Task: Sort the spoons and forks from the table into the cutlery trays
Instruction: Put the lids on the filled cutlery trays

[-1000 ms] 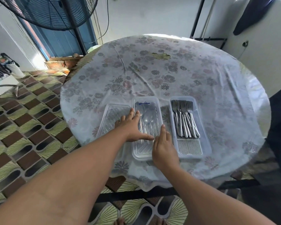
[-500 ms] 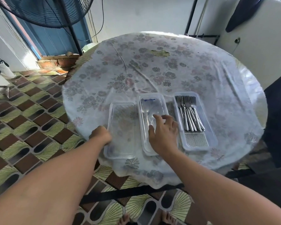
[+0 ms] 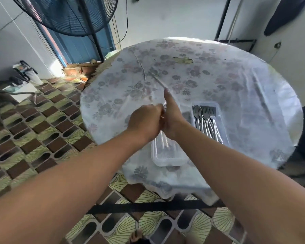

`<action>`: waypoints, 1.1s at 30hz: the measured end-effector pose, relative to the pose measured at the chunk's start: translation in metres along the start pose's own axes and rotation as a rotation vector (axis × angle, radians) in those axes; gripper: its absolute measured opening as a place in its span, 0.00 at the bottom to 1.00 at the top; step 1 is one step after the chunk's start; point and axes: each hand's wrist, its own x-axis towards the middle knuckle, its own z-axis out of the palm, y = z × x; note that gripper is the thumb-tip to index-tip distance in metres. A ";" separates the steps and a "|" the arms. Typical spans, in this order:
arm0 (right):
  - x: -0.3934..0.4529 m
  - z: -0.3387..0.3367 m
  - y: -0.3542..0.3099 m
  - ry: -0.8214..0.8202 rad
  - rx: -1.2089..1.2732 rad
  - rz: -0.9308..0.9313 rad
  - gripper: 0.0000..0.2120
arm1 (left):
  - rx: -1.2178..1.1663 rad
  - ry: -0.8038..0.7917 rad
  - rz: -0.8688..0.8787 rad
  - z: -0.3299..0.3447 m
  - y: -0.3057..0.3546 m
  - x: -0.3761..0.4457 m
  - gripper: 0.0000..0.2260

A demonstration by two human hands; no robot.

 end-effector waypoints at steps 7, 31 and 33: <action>0.000 -0.078 -0.012 0.140 -0.019 -0.092 0.19 | -0.215 -0.214 0.046 0.024 0.061 0.004 0.06; 0.012 -0.237 0.007 0.473 -0.912 -0.210 0.24 | 0.140 -0.575 0.012 0.109 0.127 0.026 0.46; 0.015 -0.238 0.005 0.448 -0.940 -0.192 0.27 | 0.147 -0.584 0.009 0.111 0.127 0.029 0.47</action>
